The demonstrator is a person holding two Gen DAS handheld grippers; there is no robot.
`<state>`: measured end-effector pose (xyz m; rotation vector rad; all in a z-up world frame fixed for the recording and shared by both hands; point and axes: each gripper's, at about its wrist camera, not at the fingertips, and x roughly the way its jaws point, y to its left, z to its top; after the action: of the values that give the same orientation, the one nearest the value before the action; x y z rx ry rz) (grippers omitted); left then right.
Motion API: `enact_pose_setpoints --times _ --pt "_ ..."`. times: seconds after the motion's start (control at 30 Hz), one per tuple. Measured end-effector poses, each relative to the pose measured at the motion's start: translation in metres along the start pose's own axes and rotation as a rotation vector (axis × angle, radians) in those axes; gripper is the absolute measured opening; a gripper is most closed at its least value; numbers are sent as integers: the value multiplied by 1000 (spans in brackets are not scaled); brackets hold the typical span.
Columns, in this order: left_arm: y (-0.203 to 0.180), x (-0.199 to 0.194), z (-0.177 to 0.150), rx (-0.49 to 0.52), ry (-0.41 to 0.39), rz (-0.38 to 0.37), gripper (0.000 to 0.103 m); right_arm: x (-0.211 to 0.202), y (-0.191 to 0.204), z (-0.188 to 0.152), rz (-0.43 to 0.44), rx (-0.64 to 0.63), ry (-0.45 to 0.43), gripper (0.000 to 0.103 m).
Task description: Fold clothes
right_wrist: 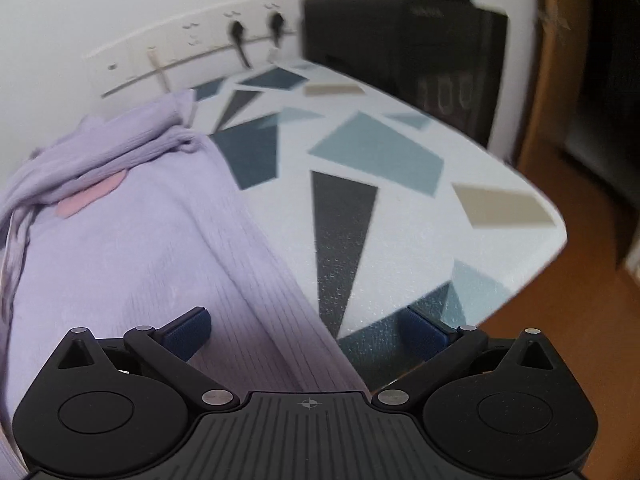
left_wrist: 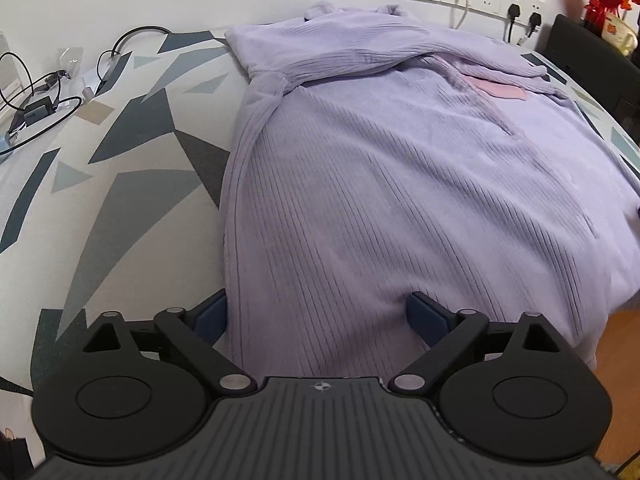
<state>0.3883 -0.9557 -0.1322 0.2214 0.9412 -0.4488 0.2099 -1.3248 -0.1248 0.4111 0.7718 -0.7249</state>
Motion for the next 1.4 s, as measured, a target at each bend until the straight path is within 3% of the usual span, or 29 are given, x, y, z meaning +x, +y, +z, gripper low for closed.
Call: enact_pose_setpoints --times 0.07,0.1,0.17,0.27,0.3,0.37,0.5,0.53,0.57,0.6,0.63,0.67,0.7,0.8,1.03,1.27,1.4 --pt "-1 -2 0 -3 2 -4 85 -3 11 -3 38 -68 -15 80" --pt "-3 -5 1 1 6 -13 71 -8 16 -4 77 -86 -23 75" --pt "-6 -10 3 6 20 -39 54 -13 25 -2 177 -113 -9 60" --pt "-6 -11 3 -8 35 -35 59 -10 27 6 240 -88 28 68" --pt "-6 -9 4 -10 43 -17 70 -8 25 9 234 -76 31 71" --pt "-5 -7 4 -21 57 13 82 -4 20 13 205 -47 18 75" --pt "-2 -7 3 -35 53 10 80 -2 19 11 203 -111 6 71" --pt "-3 -8 3 -37 50 10 77 -3 19 9 216 -107 8 63" --pt "-3 -10 3 -43 46 3 63 -5 19 8 232 -100 11 56" --pt "-4 -12 3 -53 43 -9 35 -6 19 6 248 -93 14 52" --pt "-5 -15 3 -62 39 -20 21 -7 20 4 264 -86 16 41" --pt "-6 -17 3 -70 32 -22 19 -9 20 3 280 -79 19 27" --pt "-7 -20 2 -76 20 -14 18 -9 18 3 315 -44 41 19" --pt "-9 -29 -1 -96 -16 10 17 -10 11 8 374 38 63 15" --pt "-4 -64 -10 -103 -92 12 16 -49 -13 10 461 103 -9 14" --pt "4 -103 -46 -129 -109 -28 16 -95 -31 -27 486 154 21 14" --pt "14 -112 -42 -190 -157 -58 16 -104 -31 -40 475 219 16 14"
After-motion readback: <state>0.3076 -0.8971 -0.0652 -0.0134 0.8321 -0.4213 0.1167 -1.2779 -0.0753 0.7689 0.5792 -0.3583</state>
